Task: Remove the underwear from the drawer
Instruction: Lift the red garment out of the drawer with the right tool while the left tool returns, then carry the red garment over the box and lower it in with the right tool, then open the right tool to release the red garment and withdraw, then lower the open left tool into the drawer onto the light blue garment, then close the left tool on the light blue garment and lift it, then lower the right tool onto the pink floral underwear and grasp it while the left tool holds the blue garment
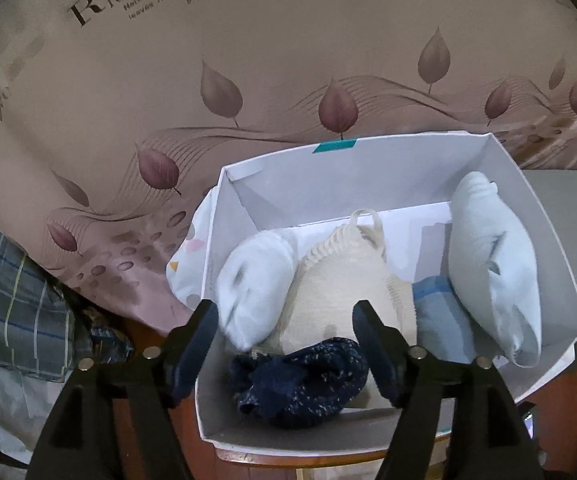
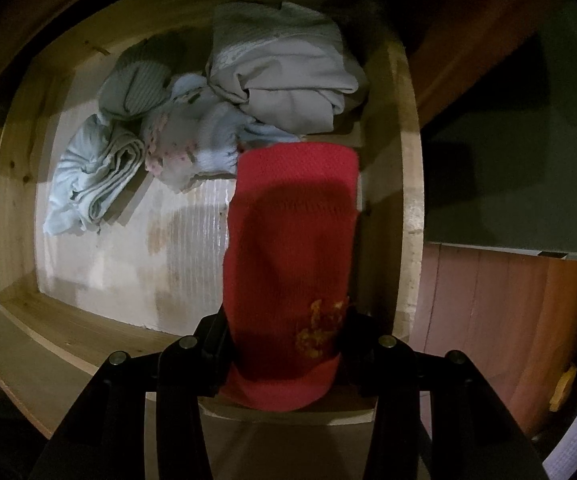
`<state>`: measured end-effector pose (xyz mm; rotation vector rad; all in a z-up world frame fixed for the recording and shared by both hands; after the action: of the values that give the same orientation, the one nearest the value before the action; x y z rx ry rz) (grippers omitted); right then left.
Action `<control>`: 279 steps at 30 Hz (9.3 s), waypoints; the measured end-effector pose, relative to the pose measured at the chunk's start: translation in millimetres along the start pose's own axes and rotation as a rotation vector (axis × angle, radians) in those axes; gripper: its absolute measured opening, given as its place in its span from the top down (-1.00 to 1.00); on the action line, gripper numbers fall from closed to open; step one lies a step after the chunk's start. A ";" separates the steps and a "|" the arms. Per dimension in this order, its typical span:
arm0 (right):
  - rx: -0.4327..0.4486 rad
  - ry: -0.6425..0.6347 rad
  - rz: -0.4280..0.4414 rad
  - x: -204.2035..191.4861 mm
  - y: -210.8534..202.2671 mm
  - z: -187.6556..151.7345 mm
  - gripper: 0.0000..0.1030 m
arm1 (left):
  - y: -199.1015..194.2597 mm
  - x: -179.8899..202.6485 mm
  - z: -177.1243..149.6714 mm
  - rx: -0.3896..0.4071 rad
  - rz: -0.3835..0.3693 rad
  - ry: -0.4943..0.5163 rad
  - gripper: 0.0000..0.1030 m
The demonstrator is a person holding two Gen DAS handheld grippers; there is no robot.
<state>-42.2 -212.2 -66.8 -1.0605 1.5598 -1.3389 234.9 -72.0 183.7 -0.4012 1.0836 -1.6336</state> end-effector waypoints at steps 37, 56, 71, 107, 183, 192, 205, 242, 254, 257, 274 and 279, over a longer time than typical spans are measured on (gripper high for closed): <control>0.191 -0.070 0.041 -21.8 -131.5 -5.4 0.20 | 47.7 16.7 -244.3 -0.128 0.021 -0.111 -0.44; 0.482 -0.175 0.075 -93.0 -342.1 84.1 0.20 | 41.9 -5.2 -243.6 -0.079 0.091 -0.137 -0.44; 0.363 -0.187 0.063 -159.6 -268.8 190.9 0.17 | 53.8 -28.5 -244.7 -0.127 0.075 -0.232 -0.44; 0.303 -0.229 0.097 -37.0 -115.9 -14.8 -0.49 | 99.5 91.6 -260.1 -0.188 -0.034 0.206 -0.44; 0.197 -0.066 0.140 -14.0 -73.5 -17.4 -0.50 | 190.0 216.2 -257.2 -0.311 -0.197 0.789 0.10; 0.195 -0.087 0.113 -18.4 -70.9 -17.4 -0.50 | 183.5 199.9 -265.7 -0.438 -0.211 0.717 0.12; 0.240 -0.274 0.031 -45.5 -72.4 -16.4 -0.50 | 193.0 151.4 -259.4 -0.601 -0.195 0.357 0.13; 0.225 -0.928 -0.193 -114.6 -9.2 19.4 0.09 | 157.6 89.7 -280.7 -0.542 -0.165 0.104 0.14; 0.258 -1.045 -0.279 -129.4 17.9 38.0 0.09 | 161.6 87.1 -279.1 -0.556 -0.180 0.091 0.14; 0.252 -1.044 -0.263 -130.7 22.2 45.5 0.07 | 161.1 87.9 -277.6 -0.551 -0.185 0.090 0.14; 0.164 -0.955 -0.133 -112.3 33.5 51.3 0.40 | 158.2 87.0 -276.6 -0.536 -0.190 0.096 0.14; 0.084 -0.946 -0.035 -106.8 30.7 40.9 0.45 | 157.5 87.7 -277.1 -0.535 -0.195 0.103 0.14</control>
<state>28.0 -121.7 -96.4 -1.3842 0.7666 -0.7089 95.3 -27.7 -112.6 -0.7984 1.6043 -1.5262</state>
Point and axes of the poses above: each gripper's, at about its wrist camera, not at the fingertips, and y roughly the way its jaws point, x to its right, z to its top, the point moved 3 cm from there along y, roughly the way its jaws point, and after that the axes turned 3 degrees about z, right-handed, at the moved point
